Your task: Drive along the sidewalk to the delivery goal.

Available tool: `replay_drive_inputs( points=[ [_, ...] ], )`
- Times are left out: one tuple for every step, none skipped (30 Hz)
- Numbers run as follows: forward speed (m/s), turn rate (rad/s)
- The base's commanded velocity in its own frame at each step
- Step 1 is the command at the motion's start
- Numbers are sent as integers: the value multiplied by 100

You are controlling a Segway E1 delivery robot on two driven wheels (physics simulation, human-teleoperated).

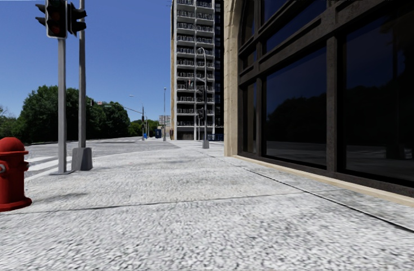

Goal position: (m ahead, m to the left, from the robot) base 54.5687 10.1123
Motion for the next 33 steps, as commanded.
replay_drive_inputs(
  points=[
    [200, 0],
    [200, 0],
    [200, 0],
    [200, 0],
    [200, 0],
    [200, 0],
    [200, 0],
    [200, 0],
    [200, 0],
    [200, 0],
    [200, 0],
    [200, 0],
    [200, 0],
    [200, 0],
    [200, 0],
    [200, 0],
    [200, 0],
    [200, 0],
    [200, 0],
    [200, 0],
    [200, 0],
    [200, 0],
    [200, 0],
    [200, 0],
    [200, 0],
    [200, 0],
    [200, 0],
    [200, 0],
    [200, 0],
    [200, 0],
    [200, 0],
    [200, 0],
    [200, 0]
  ],
)
